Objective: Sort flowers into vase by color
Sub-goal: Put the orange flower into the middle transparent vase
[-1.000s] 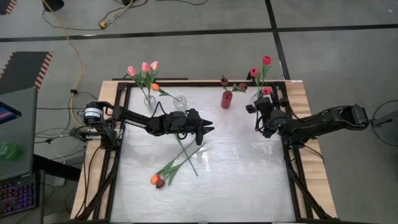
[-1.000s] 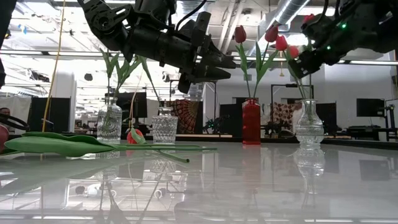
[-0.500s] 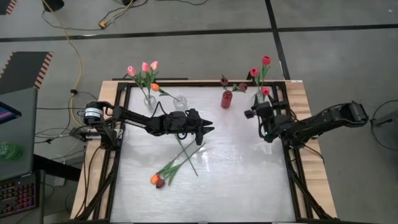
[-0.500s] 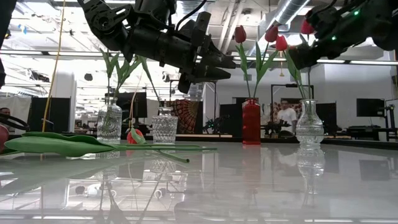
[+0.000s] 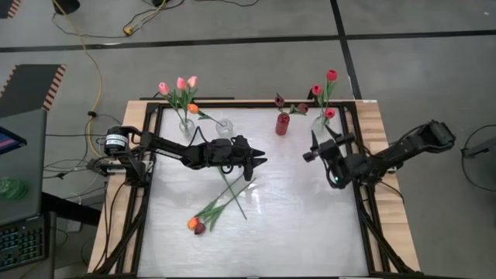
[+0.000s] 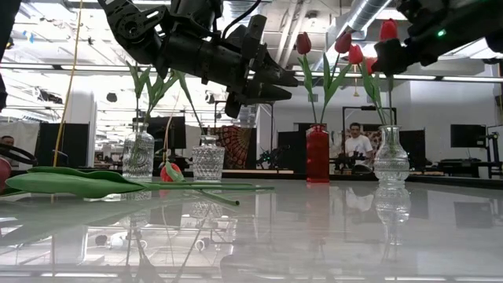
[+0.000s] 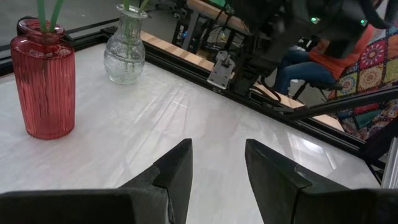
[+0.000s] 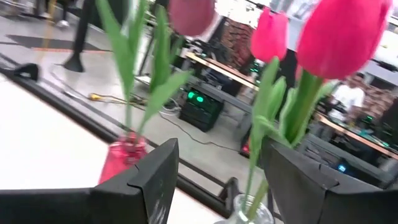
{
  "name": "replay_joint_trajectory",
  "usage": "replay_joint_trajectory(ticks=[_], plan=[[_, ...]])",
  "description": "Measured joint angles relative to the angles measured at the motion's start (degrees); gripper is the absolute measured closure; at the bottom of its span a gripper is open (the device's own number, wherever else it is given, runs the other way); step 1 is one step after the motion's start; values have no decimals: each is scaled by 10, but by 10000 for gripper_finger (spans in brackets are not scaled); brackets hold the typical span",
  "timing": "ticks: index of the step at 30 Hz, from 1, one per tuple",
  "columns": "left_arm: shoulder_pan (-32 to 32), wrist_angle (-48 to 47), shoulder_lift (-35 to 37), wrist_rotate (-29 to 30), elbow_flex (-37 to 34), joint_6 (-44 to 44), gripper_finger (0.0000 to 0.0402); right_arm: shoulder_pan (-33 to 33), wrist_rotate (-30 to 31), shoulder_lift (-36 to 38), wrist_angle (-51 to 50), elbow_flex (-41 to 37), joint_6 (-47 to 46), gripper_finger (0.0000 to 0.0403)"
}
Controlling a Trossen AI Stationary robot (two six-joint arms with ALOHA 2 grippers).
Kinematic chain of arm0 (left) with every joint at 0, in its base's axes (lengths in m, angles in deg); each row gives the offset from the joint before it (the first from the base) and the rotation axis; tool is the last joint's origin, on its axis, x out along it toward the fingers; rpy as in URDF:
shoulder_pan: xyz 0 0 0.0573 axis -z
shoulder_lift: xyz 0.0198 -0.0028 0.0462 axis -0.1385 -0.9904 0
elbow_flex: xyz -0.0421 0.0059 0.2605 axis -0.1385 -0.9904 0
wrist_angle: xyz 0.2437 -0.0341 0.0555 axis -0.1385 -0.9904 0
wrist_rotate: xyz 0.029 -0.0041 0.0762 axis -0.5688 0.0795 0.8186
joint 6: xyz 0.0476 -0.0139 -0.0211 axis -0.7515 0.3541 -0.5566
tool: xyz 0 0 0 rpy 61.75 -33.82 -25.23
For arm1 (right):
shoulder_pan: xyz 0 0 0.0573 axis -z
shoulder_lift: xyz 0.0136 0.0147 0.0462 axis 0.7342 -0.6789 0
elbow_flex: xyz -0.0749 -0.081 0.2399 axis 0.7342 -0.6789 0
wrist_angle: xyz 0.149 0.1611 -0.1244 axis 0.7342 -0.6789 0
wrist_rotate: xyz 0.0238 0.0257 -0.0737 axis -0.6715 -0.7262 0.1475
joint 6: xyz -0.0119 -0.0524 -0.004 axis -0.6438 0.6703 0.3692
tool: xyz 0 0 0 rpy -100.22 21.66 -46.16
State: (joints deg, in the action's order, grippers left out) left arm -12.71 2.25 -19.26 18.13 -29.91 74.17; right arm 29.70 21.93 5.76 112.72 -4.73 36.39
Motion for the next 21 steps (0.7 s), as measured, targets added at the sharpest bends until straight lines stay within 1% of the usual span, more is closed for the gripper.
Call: replay_joint_trajectory(ticks=[6,9,10,12,14,18,21], plan=[[0,0,0,0,0,-18,267,-56,0,0,0,0,-5,147],[0,0,0,-17,0,-32,267,-79,-4,0,-1,0,-52,147],[0,0,0,-27,0,-35,267,-85,-14,0,-2,0,-69,147],[1,0,0,-47,0,-37,267,-95,-52,0,-5,0,-91,147],[5,-1,0,-62,0,-38,267,-103,-107,0,-6,0,-105,147],[26,-20,0,-73,0,-44,267,-106,-216,0,-18,0,-140,147],[45,-66,0,-74,0,-50,267,-99,-257,0,-43,0,-175,147]])
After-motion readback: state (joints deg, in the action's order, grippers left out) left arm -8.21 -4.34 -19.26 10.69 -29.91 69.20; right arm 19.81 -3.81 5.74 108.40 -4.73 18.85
